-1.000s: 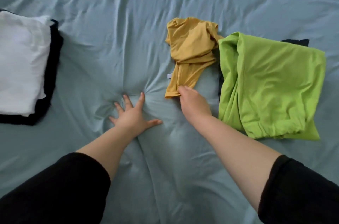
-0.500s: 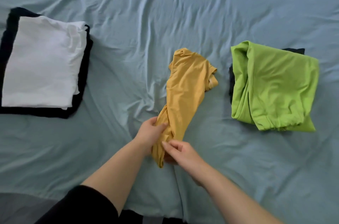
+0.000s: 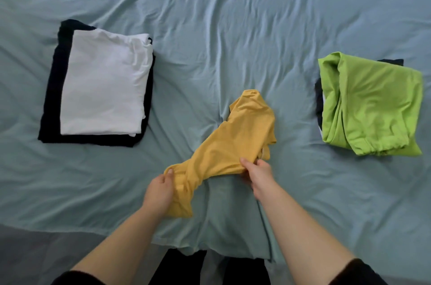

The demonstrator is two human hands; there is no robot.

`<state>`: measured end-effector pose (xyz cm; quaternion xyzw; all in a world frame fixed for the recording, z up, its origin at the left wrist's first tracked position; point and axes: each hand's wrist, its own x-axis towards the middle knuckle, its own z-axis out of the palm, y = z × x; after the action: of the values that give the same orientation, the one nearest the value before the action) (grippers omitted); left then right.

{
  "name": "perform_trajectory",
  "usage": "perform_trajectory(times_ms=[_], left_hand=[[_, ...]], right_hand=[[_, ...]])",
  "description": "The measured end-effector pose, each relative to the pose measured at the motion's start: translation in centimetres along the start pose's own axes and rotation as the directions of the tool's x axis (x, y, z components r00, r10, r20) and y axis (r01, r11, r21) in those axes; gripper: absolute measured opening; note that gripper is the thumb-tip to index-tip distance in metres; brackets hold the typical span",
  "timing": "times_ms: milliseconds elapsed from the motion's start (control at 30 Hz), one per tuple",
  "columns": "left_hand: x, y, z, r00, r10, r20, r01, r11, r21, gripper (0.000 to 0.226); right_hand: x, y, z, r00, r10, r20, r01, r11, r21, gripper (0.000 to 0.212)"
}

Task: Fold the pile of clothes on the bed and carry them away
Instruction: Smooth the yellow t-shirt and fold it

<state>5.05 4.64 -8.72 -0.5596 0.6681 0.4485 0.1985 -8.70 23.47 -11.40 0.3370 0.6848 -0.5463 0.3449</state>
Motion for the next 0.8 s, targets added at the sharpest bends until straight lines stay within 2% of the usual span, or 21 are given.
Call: perform_trajectory(times_ms=[100,233,300,367,467,533,567,633,700,800], left_hand=[[2.1,-1.7,-3.5,0.996,-0.04,-0.073,0.048,0.994,0.103,0.047],[3.6,-2.2,-5.3,0.998,-0.002,0.064,-0.015,0.963,0.271,0.034],[3.4,-1.3,-4.6,0.997,0.052,0.061,-0.07,0.941,0.332,0.039],[3.0,0.0,-2.9,0.993,0.115,0.018,-0.111,0.887,0.448,0.058],[2.5,2.4,0.7,0.977,0.208,0.045,-0.198,0.811,0.551,0.073],[2.5,3.5,2.7,0.965,0.26,0.038,-0.233,0.782,0.578,0.066],[2.7,3.9,3.1,0.958,0.285,0.022,-0.246,0.785,0.568,0.054],[3.2,4.8,3.2,0.946,0.324,0.012,-0.28,0.799,0.531,0.03],[3.7,5.9,2.4,0.934,0.357,0.026,-0.32,0.801,0.507,0.024],[4.4,8.8,0.2,0.903,0.423,-0.077,-0.353,0.831,0.43,0.016]], right_hand=[[-1.2,2.6,-1.7,0.99,-0.012,-0.138,-0.01,0.988,-0.156,0.014],[-2.2,4.2,-4.0,0.993,0.005,-0.117,-0.044,0.943,-0.33,0.021],[-1.5,3.5,-4.7,0.978,-0.065,-0.198,0.001,0.951,-0.308,0.032],[-0.5,2.1,-4.9,0.952,-0.121,-0.282,0.046,0.964,-0.26,0.044],[1.4,-0.2,-4.5,0.915,-0.206,-0.348,0.137,0.968,-0.212,0.049],[2.7,-1.6,-3.8,0.914,-0.254,-0.318,0.186,0.956,-0.229,0.052],[3.2,-2.3,-3.6,0.919,-0.272,-0.287,0.19,0.941,-0.281,0.05],[3.9,-3.5,-3.7,0.934,-0.307,-0.185,0.195,0.869,-0.455,0.033],[3.9,-5.1,-4.1,0.928,-0.364,-0.077,0.247,0.758,-0.604,0.017],[3.5,-8.6,-4.8,0.882,-0.471,-0.02,0.356,0.694,-0.625,0.024]])
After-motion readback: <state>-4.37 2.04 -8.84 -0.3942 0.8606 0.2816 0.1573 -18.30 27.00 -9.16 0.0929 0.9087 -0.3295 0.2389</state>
